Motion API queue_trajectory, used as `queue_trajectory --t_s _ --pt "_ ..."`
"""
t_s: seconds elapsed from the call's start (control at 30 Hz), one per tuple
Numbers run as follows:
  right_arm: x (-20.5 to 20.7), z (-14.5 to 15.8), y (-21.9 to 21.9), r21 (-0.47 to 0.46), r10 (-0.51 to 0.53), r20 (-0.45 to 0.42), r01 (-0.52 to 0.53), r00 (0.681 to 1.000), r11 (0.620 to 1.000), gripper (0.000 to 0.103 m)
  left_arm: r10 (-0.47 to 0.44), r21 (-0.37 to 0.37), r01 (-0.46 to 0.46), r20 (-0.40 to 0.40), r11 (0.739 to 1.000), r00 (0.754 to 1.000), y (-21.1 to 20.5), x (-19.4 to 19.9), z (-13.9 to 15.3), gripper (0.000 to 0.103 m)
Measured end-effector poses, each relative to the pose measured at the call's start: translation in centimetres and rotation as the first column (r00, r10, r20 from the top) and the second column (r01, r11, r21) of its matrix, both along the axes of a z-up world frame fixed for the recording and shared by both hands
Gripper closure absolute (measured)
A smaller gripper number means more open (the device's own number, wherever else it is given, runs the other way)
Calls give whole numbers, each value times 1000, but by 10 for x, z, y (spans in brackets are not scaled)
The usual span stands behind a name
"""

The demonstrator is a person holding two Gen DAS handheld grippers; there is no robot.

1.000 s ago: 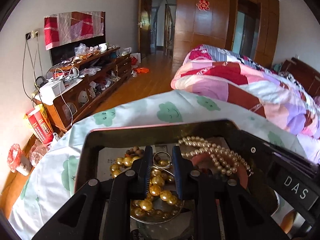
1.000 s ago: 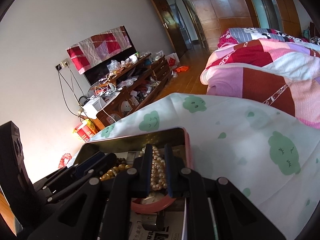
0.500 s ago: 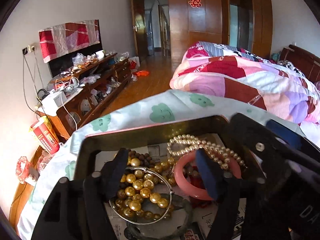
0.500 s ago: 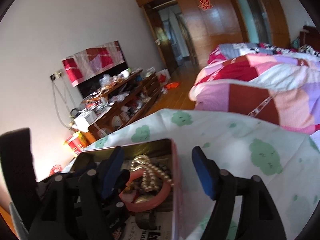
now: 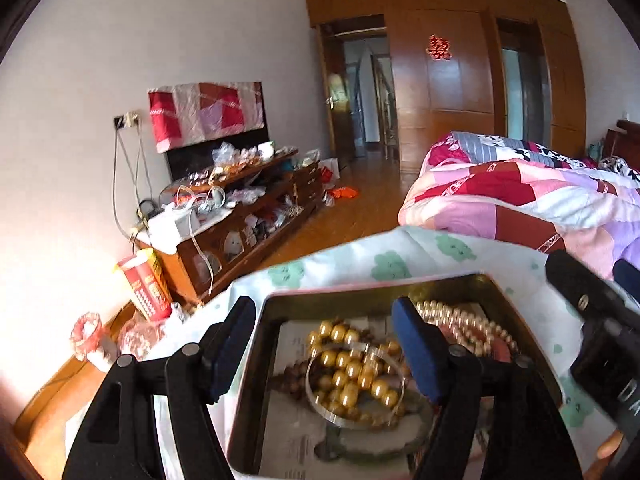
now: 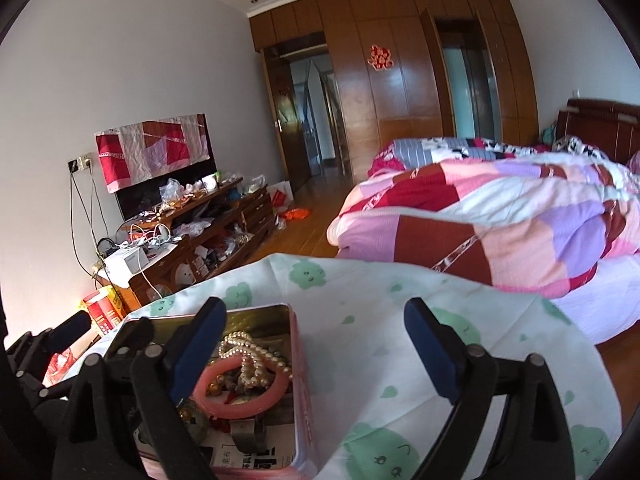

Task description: Organize jewelry

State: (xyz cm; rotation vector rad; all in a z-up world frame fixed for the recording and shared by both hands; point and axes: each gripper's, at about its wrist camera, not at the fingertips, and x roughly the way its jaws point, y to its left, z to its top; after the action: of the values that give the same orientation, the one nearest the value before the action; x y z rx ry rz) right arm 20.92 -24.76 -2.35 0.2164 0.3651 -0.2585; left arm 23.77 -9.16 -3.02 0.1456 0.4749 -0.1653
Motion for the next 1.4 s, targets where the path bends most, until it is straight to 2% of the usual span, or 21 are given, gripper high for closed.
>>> queue_trajectory --t_s 0.23,0.33,0.5,0.7,0.83,1.0,1.1,1.4 --pt "-27 1 5 6 27 6 -27 1000 1000 5 22 -7 -22 -31 1000 999 11 -30 -5 32" --pt "-43 4 10 -23 21 22 -21 1000 1000 5 25 -36 -26 -39 999 999 15 -43 -6 32" --pt "-64 8 15 -69 2 60 2 998 998 2 39 -28 -40 -35 999 999 19 -66 -9 32" --pt "-82 9 21 -73 17 64 -12 998 997 2 43 -51 -46 -54 998 998 27 -91 -8 32" --pt "-99 5 24 -91 11 61 -5 998 996 1 47 -52 -49 -54 997 997 32 -108 -3 32" --pt "-114 8 24 -55 25 51 -23 998 998 1 52 -58 -56 -70 997 996 39 -126 2 32" --pt "-122 14 26 -49 31 48 -29 998 998 1 64 -52 -67 -59 996 996 45 -137 9 32" --pt "-146 40 36 -64 52 95 -46 994 997 0 78 -110 -77 2 991 997 62 -165 42 32"
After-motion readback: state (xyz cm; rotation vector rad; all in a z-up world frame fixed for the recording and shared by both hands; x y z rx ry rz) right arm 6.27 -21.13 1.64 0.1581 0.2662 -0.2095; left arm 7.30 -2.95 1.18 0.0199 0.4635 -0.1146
